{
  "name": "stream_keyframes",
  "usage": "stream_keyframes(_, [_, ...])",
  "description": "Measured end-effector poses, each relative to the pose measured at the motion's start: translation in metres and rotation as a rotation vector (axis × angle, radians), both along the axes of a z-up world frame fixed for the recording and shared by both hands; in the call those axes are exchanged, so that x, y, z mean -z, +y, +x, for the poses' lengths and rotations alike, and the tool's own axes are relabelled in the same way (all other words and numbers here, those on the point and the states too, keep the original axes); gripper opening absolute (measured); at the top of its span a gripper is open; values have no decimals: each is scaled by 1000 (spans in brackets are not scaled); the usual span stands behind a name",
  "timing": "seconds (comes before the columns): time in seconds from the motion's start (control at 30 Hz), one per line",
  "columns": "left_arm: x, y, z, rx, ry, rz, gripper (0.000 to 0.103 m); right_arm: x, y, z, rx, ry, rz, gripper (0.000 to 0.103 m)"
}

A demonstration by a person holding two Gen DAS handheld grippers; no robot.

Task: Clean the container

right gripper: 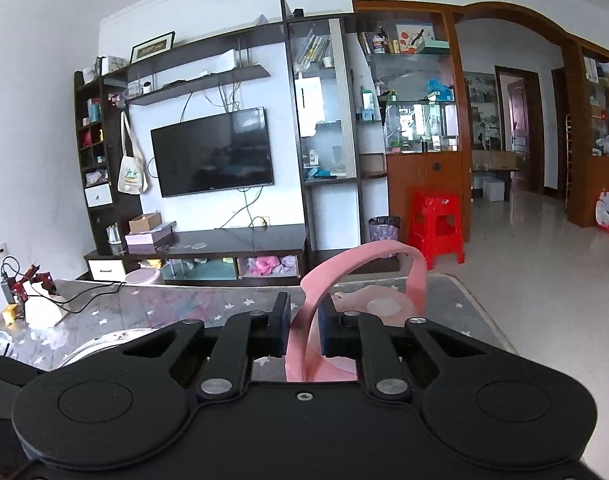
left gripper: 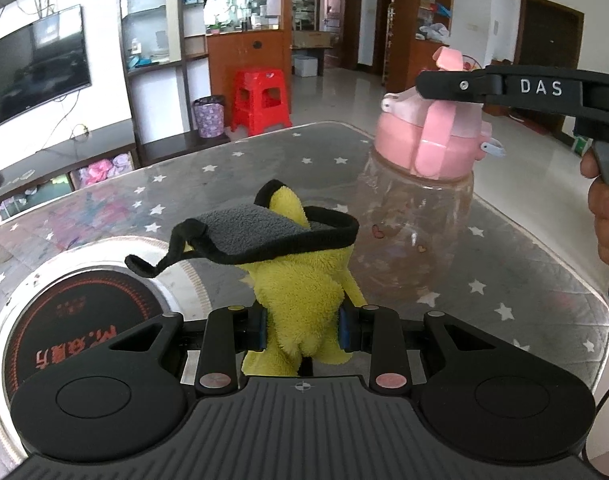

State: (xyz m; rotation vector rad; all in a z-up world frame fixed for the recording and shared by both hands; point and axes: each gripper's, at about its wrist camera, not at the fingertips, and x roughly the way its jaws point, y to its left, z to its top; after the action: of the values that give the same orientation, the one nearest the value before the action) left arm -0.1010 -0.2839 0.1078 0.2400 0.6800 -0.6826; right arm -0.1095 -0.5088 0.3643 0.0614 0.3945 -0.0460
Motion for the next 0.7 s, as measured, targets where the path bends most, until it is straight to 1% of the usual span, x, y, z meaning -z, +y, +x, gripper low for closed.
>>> stream_keyframes(0.17, [-3,18,1,-37,-4,-5,31,5,8,1,-10,-13,-22,13])
stream_keyframes(0.37, [-8,36,-1,-85,-12,-13,31,6,23,18,-61,-6,-27,13])
stream_keyframes(0.57, [-15,61,-6,-144,-20,-26,31,-4,18,27,-133,-6,-25,13])
stream_keyframes(0.7, [-19,74,-8,-178,-25,-31,31,-11,22,38,-190,-10,-6,13])
